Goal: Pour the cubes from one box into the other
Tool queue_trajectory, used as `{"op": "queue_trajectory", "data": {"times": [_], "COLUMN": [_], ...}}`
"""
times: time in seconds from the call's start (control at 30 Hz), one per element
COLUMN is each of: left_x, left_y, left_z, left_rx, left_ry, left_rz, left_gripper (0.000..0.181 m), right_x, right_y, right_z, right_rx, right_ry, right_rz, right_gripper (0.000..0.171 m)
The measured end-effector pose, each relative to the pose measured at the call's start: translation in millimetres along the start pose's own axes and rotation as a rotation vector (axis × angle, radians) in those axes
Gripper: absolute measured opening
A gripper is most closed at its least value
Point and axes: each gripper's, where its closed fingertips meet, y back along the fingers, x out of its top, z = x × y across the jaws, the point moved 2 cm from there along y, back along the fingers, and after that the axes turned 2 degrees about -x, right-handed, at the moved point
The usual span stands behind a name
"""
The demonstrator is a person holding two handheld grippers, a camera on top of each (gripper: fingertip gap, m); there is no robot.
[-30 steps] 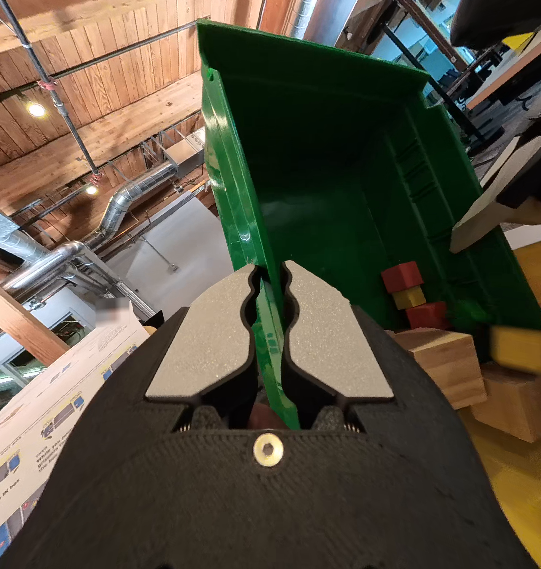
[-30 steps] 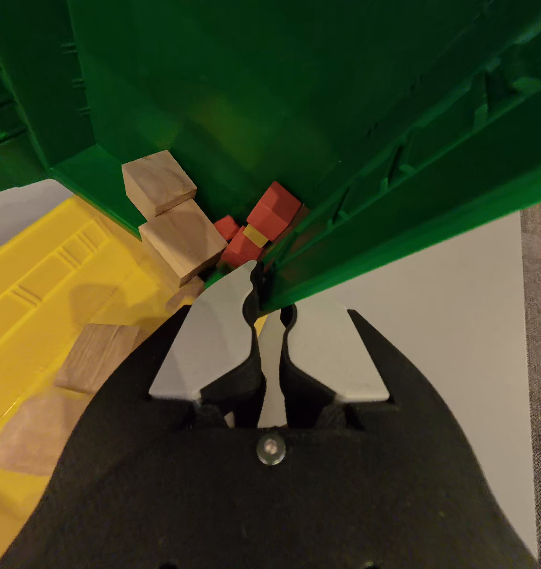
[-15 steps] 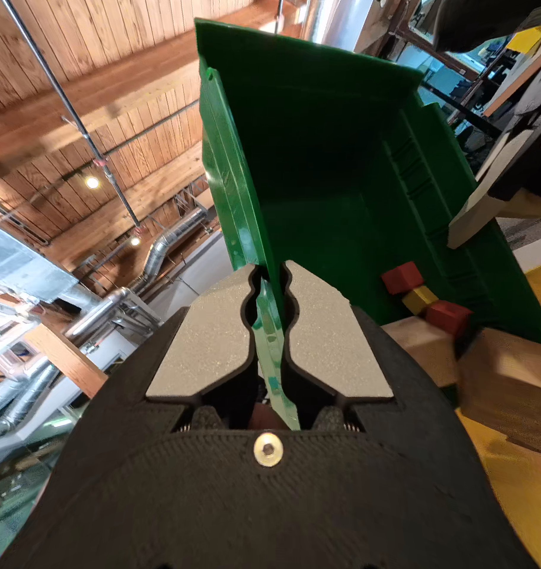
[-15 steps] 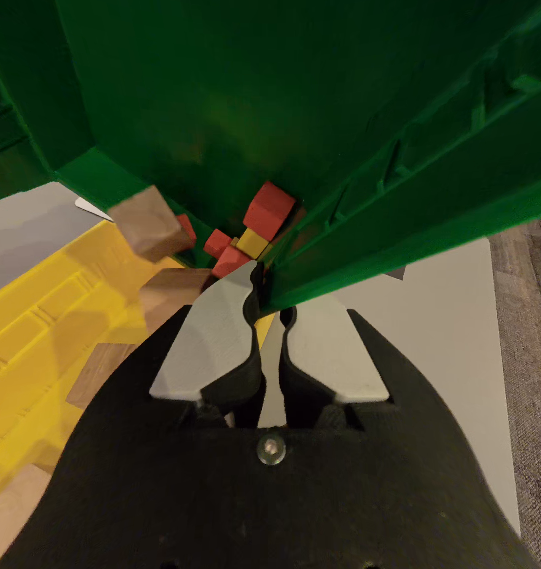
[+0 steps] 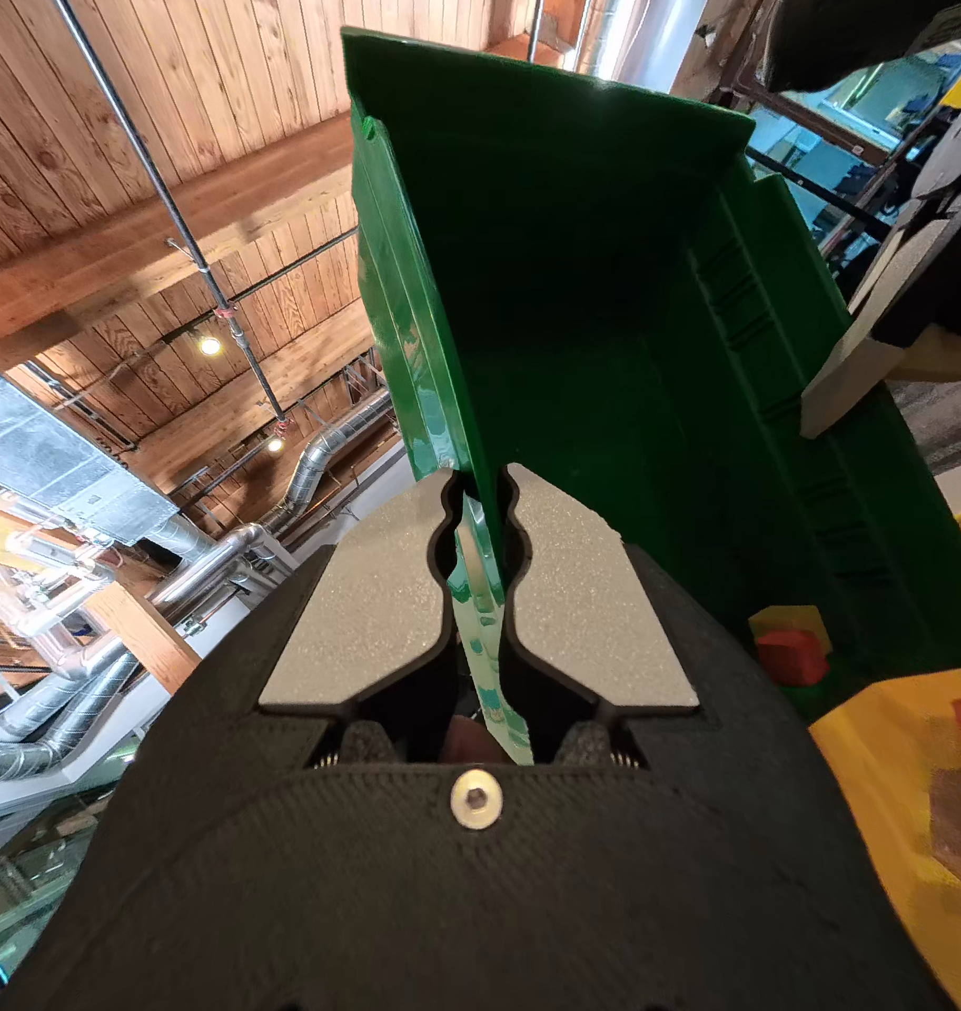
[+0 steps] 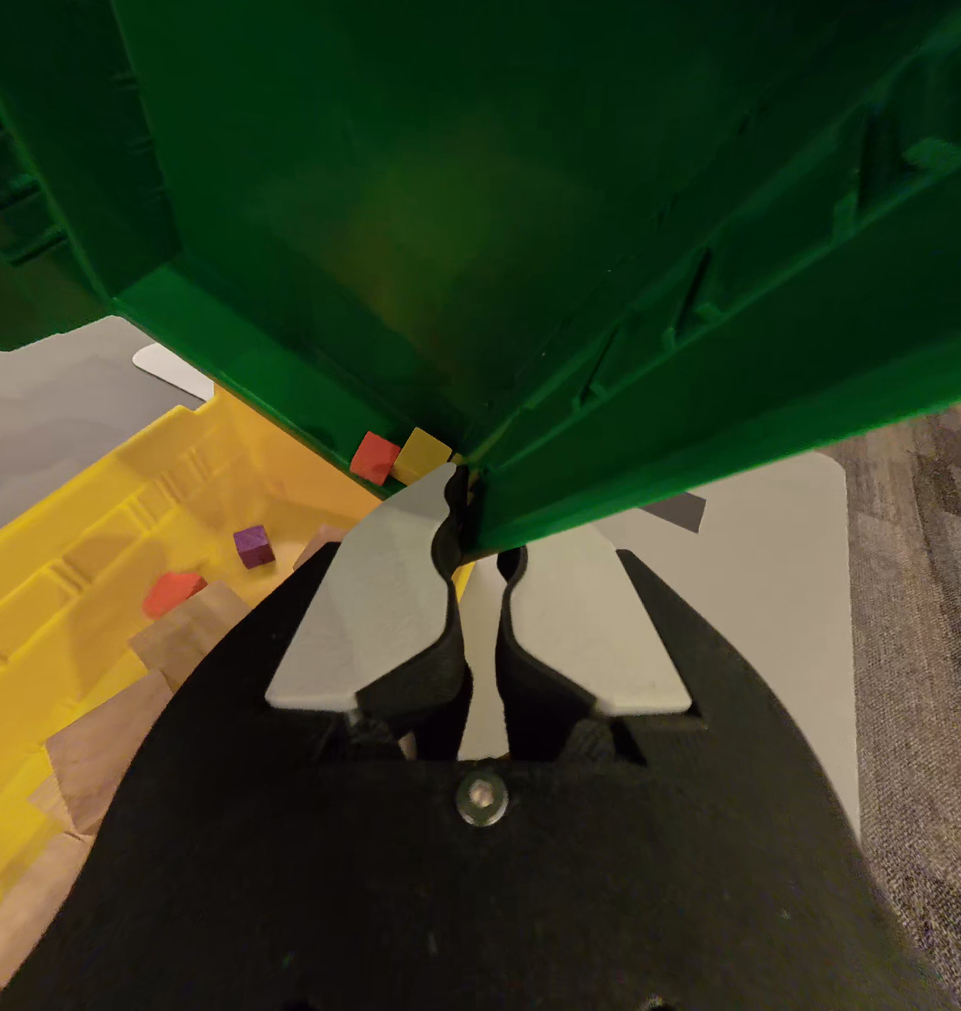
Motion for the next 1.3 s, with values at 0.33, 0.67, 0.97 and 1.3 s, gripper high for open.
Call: {"op": "queue_trajectory", "data": {"times": [0.33, 0.67, 0.97, 1.3], "left_x": [15.0, 18.3, 23.2, 33.3], "left_y": [1.8, 2.1, 18.2, 97.0], "left_z": [-5.3, -15.7, -60.4, -138.1], "left_rx": [0.016, 0.049, 0.092, 0.146], "left_ry": [-0.056, -0.036, 0.132, 0.328], "left_rz": [0.047, 0.048, -0.047, -0.158], "left_gripper": [0.014, 0.015, 0.013, 0.013], "right_x": [14.2, 33.3, 73.5, 121.8], "right_y": [0.6, 6.3, 18.0, 21.6], "right_z": [0.9, 1.2, -32.7, -136.8], "right_rx": [-0.003, -0.020, -0.014, 0.120], "right_ry": [-0.001, 0.002, 0.074, 0.156], "right_rz": [0.034, 0.061, 0.015, -0.118], "right_gripper": [0.001, 0.001, 0.002, 0.004]}}
